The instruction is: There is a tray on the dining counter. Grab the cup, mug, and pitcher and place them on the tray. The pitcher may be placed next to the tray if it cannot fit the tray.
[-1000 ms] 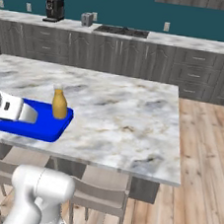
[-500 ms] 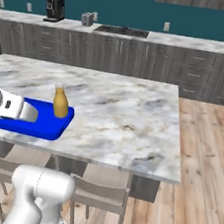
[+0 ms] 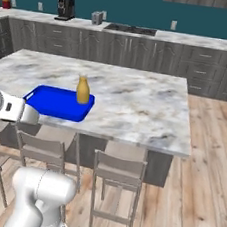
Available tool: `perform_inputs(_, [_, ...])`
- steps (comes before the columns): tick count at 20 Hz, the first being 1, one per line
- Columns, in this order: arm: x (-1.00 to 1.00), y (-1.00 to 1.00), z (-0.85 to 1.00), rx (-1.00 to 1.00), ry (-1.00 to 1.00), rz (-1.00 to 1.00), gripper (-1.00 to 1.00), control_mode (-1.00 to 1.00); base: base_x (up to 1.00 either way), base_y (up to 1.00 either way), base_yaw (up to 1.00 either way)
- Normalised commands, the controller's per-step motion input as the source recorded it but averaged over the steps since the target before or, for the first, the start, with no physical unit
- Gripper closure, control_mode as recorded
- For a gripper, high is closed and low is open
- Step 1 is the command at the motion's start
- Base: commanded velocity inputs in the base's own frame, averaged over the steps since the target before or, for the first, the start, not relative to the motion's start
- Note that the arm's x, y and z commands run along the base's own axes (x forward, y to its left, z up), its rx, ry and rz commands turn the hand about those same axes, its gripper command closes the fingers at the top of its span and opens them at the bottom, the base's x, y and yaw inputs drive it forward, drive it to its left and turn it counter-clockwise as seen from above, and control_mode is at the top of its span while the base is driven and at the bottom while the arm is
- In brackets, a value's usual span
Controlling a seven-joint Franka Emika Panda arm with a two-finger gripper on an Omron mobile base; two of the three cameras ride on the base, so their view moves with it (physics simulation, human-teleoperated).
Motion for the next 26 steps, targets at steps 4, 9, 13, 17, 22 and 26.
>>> perform_inputs(4, [0.0,0.0,0.0,0.0,0.0,0.0,-1.0,1.0,-0.03,0.99,-0.01])
perform_inputs(9, [0.0,0.0,0.0,0.0,0.0,0.0,-1.0,1.0,0.0,1.0,-0.06])
perform_inputs(13, [0.0,0.0,0.0,0.0,0.0,0.0,-1.0,1.0,0.0,1.0,-0.08])
perform_inputs(17, [0.0,0.0,0.0,0.0,0.0,0.0,-1.0,1.0,0.01,1.0,-0.1])
perform_inputs(22, [0.0,0.0,0.0,0.0,0.0,0.0,-1.0,1.0,0.02,1.0,-0.1])
perform_inputs(26, [0.0,0.0,0.0,0.0,0.0,0.0,-1.0,1.0,0.07,1.0,-0.11])
